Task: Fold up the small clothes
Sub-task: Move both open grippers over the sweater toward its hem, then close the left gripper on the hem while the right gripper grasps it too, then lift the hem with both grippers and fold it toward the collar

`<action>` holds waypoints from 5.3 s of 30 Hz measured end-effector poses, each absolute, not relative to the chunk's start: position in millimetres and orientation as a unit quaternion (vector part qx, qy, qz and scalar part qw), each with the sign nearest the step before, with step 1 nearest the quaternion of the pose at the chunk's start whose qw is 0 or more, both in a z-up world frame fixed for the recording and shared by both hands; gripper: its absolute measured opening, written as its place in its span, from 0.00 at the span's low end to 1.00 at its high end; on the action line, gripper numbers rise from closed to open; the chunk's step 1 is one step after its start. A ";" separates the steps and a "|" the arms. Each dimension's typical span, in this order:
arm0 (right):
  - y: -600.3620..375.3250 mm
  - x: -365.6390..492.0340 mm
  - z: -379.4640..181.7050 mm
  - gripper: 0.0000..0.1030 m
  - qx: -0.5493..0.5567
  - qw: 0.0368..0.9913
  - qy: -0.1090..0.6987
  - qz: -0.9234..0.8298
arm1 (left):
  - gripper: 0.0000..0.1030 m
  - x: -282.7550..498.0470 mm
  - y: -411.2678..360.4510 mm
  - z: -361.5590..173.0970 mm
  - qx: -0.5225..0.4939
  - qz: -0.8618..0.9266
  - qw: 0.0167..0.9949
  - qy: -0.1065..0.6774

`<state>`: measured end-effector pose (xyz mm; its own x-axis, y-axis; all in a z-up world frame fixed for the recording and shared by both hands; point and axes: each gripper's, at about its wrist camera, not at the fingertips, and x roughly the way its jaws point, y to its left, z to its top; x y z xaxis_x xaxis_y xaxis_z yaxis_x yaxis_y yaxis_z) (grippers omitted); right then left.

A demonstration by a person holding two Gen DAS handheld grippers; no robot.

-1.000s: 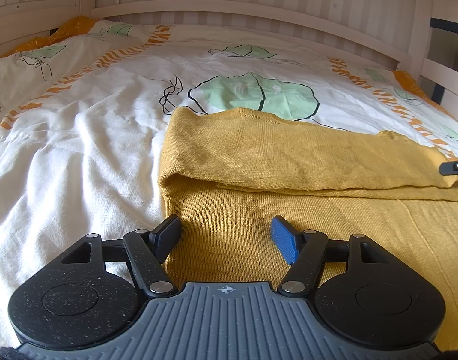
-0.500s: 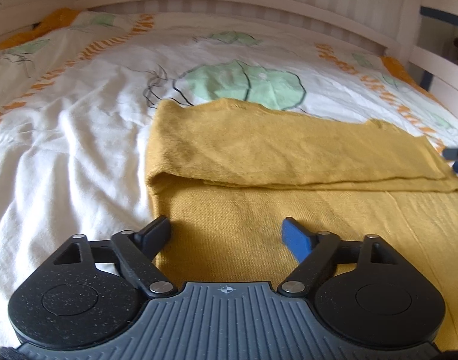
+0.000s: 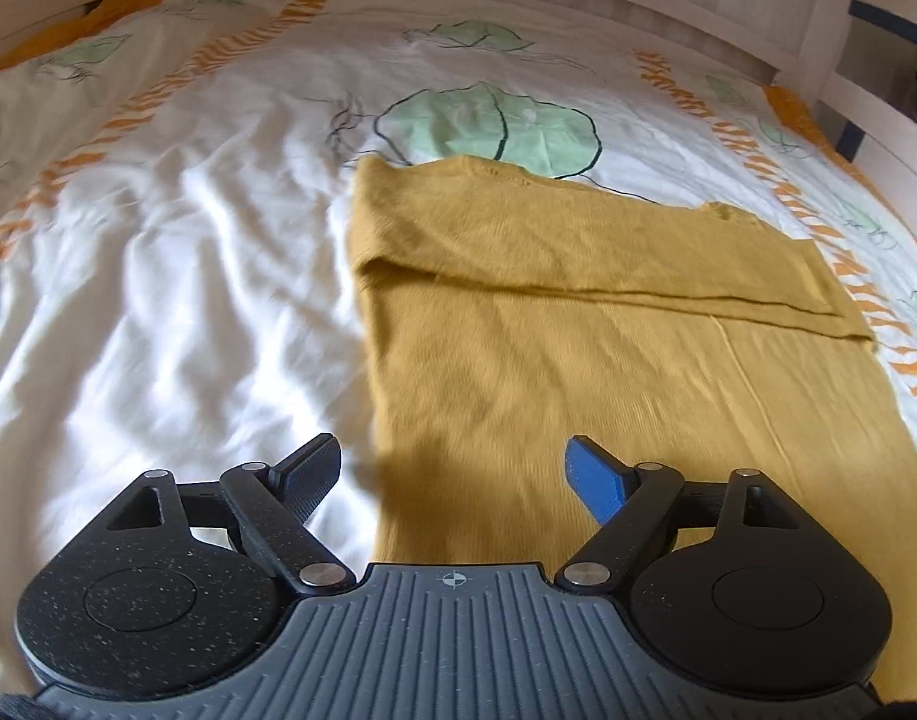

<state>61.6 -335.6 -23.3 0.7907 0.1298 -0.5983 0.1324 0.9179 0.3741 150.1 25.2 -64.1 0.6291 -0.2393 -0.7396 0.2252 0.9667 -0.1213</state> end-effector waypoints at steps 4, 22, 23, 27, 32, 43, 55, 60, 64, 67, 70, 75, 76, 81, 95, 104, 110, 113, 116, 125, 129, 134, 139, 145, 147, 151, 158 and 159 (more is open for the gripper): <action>-336.7 36.9 -25.7 1.00 0.210 0.918 0.335 -0.008 | 0.79 124.2 35.7 -55.5 -0.020 -0.122 0.900 0.419; -349.1 -33.4 -43.3 1.00 0.277 0.870 0.407 -0.015 | 0.80 50.9 53.4 -63.2 -0.058 -0.127 0.882 0.449; -349.1 -34.1 -43.4 1.00 0.276 0.869 0.412 -0.011 | 0.80 49.0 53.3 -63.9 -0.054 -0.129 0.881 0.452; -343.6 -33.4 -43.9 1.00 0.253 0.861 0.442 0.001 | 0.80 43.8 51.6 -66.8 -0.039 -0.136 0.876 0.462; -336.7 -32.8 -54.3 1.00 0.211 0.843 0.495 0.016 | 0.80 39.4 49.7 -72.6 -0.009 -0.145 0.868 0.474; -334.4 -42.4 -65.8 1.00 0.218 0.816 0.533 0.047 | 0.81 26.5 53.3 -76.8 0.018 -0.173 0.854 0.491; -337.7 -42.9 -66.3 1.00 0.234 0.807 0.538 0.071 | 0.81 24.5 68.2 -77.2 -0.022 -0.179 0.845 0.503; -340.8 -40.6 -72.1 1.00 0.259 0.798 0.537 0.091 | 0.81 28.8 67.4 -81.0 -0.023 -0.182 0.842 0.507; -346.7 -38.5 -77.4 1.00 0.286 0.789 0.533 0.107 | 0.82 31.3 69.2 -81.7 -0.034 -0.183 0.840 0.509; -353.1 -39.2 -79.8 1.00 0.316 0.783 0.523 0.115 | 0.84 30.2 69.8 -81.7 -0.036 -0.186 0.840 0.508; -357.3 -39.8 -81.7 1.00 0.338 0.779 0.513 0.122 | 0.91 31.1 67.3 -82.4 -0.034 -0.193 0.839 0.508; -359.9 -40.0 -83.4 1.00 0.351 0.778 0.506 0.125 | 0.99 31.8 57.3 -85.2 -0.015 -0.194 0.838 0.510; -360.4 -39.8 -83.9 1.00 0.354 0.777 0.505 0.126 | 0.99 31.5 56.1 -85.4 -0.012 -0.192 0.839 0.510; -367.4 -40.0 -86.5 1.00 0.374 0.769 0.500 0.136 | 0.97 31.1 58.6 -84.6 -0.021 -0.189 0.842 0.505; -372.1 -41.3 -89.7 1.00 0.398 0.760 0.493 0.146 | 0.32 28.6 88.1 -76.7 -0.096 -0.138 0.864 0.475; -373.4 -41.1 -89.4 1.00 0.406 0.756 0.491 0.151 | 0.31 24.3 87.9 -75.2 -0.099 -0.149 0.857 0.483; -374.3 -39.1 -89.8 1.00 0.407 0.752 0.495 0.152 | 0.30 23.9 89.0 -76.5 -0.106 -0.153 0.854 0.487; -373.7 -39.4 -89.4 0.98 0.404 0.754 0.496 0.147 | 0.23 23.3 91.1 -76.0 -0.113 -0.153 0.853 0.485; -371.0 -40.2 -87.5 0.85 0.392 0.758 0.504 0.132 | 0.18 22.2 93.3 -75.3 -0.124 -0.151 0.853 0.484; -349.5 -45.3 -74.4 0.14 0.350 0.781 0.502 0.125 | 0.06 12.8 101.4 -66.0 -0.160 -0.153 0.860 0.460; -347.3 -46.0 -60.0 0.14 0.377 0.795 0.452 0.148 | 0.05 16.5 107.3 -60.6 -0.193 -0.154 0.860 0.447; -351.0 -38.7 -36.9 0.14 0.406 0.811 0.386 0.169 | 0.05 25.5 110.1 -42.1 -0.211 -0.156 0.870 0.417; -359.6 -21.2 -18.1 0.12 0.426 0.826 0.327 0.173 | 0.05 46.4 110.2 -19.6 -0.224 -0.164 0.882 0.381; -369.0 14.7 -8.7 0.12 0.424 0.840 0.293 0.169 | 0.05 87.8 103.8 -1.0 -0.233 -0.167 0.892 0.348; -369.1 24.1 -9.8 0.12 0.412 0.845 0.300 0.160 | 0.05 98.9 99.3 1.6 -0.230 -0.164 0.896 0.344; -375.1 38.6 -11.2 0.12 0.420 0.846 0.289 0.157 | 0.05 122.1 95.3 5.0 -0.228 -0.169 0.897 0.339; -392.1 84.8 -9.5 0.12 0.436 0.850 0.259 0.139 | 0.02 168.5 93.7 16.3 -0.231 -0.159 0.909 0.307; -393.5 92.4 -11.6 0.12 0.439 0.849 0.258 0.137 | 0.02 176.3 93.5 15.8 -0.233 -0.159 0.909 0.306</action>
